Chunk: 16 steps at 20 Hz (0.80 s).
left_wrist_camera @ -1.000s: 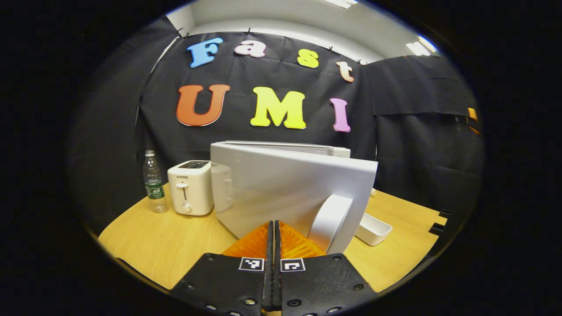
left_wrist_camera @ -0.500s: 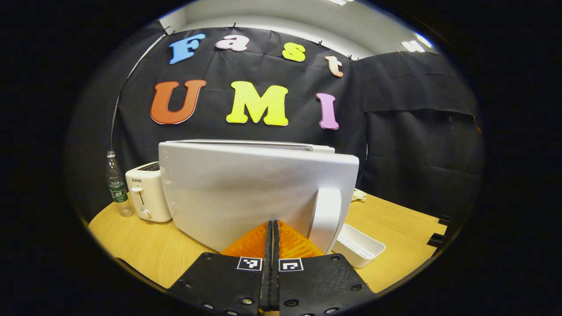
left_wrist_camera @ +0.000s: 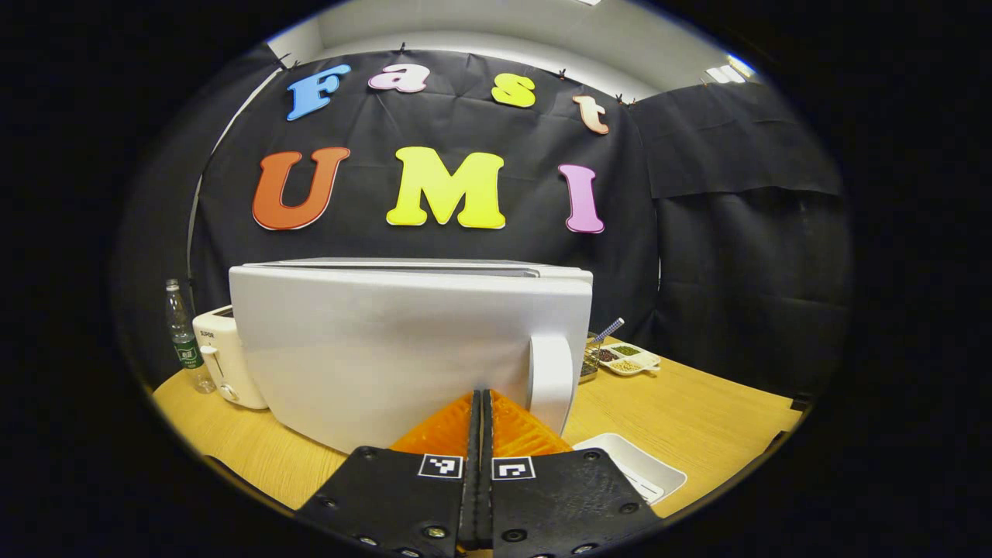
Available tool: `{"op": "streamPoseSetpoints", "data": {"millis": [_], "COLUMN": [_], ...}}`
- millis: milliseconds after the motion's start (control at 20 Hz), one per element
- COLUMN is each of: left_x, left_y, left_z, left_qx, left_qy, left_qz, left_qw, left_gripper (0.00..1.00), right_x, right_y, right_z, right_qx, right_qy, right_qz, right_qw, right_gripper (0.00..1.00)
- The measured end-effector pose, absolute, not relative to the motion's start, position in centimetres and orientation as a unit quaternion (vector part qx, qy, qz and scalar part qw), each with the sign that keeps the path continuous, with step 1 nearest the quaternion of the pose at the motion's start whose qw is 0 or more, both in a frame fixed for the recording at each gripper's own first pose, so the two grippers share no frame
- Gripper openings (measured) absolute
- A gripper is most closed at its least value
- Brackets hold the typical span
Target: Open the microwave oven with the left hand, put the food in, and close the microwave oven.
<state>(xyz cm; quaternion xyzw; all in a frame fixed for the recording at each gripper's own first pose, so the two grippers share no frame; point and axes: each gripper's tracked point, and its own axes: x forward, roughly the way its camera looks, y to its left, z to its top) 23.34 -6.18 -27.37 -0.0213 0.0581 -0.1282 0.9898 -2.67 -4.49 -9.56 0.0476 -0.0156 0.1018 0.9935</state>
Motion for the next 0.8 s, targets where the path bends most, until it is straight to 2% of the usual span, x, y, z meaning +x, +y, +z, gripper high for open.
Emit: {"op": "streamPoseSetpoints", "data": {"millis": [50,100,250,300,550,800], "left_x": [23.9,24.5,26.4,26.9,29.9,32.4], "left_y": [-6.5,-6.7,-7.2,-7.4,-8.1,-8.0], "left_z": [-27.3,-27.4,-27.2,-27.2,-27.1,-27.9], "left_qx": [-0.024,-0.027,-0.037,-0.04,-0.043,-0.035], "left_qy": [0.056,0.057,0.054,0.057,0.059,0.088], "left_qz": [-0.128,-0.126,-0.116,-0.113,-0.095,-0.078], "left_qw": [0.99,0.99,0.991,0.991,0.993,0.992], "left_gripper": [0.0,0.0,0.0,0.0,0.0,0.0], "right_x": [-2.2,-1.5,0.0,0.2,1.4,0.4], "right_y": [-4.7,-5.1,-6.1,-6.1,-6.8,-6.4], "right_z": [-9.8,-10.1,-10.3,-10.4,-11.6,-12.3], "right_qx": [0.048,0.048,0.037,0.033,0.035,0.056], "right_qy": [-0.011,-0.007,-0.007,-0.008,0.003,0.013], "right_qz": [0.104,0.102,0.094,0.095,0.099,0.128], "right_qw": [0.993,0.994,0.995,0.995,0.995,0.99], "right_gripper": [1.0,0.89,0.89,1.0,1.0,1.0]}}
